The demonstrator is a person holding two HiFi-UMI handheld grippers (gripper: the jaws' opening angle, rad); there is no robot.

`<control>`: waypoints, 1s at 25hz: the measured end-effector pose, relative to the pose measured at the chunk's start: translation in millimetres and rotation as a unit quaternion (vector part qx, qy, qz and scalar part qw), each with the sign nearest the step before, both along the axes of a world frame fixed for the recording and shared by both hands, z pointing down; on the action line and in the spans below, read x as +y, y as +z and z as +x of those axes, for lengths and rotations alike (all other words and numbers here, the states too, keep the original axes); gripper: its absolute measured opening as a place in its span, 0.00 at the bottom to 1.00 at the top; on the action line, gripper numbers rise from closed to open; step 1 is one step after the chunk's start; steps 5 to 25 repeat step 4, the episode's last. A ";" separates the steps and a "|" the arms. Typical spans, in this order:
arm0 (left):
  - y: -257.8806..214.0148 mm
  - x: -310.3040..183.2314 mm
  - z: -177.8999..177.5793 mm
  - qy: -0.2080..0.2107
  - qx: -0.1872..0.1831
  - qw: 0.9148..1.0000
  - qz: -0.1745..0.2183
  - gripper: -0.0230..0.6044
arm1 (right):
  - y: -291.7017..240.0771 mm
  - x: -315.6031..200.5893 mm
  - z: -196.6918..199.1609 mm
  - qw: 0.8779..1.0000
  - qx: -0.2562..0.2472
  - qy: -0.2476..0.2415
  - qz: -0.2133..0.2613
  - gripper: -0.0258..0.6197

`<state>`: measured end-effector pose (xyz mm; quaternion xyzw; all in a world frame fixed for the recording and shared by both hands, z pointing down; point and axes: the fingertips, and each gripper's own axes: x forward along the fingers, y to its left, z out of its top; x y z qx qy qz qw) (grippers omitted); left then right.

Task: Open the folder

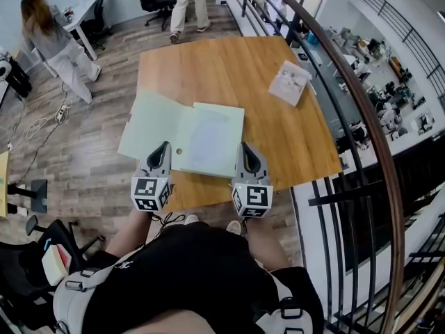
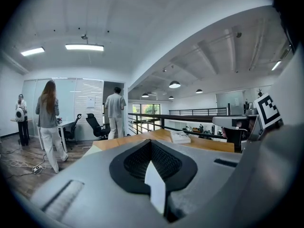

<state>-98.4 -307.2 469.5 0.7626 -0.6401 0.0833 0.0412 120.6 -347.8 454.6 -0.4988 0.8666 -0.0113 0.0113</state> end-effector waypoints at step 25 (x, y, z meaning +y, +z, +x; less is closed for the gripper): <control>2.0 -2.2 2.7 0.006 0.012 1.000 -0.001 0.04 | -0.4 -1.3 1.3 1.000 0.003 -0.004 0.006 0.05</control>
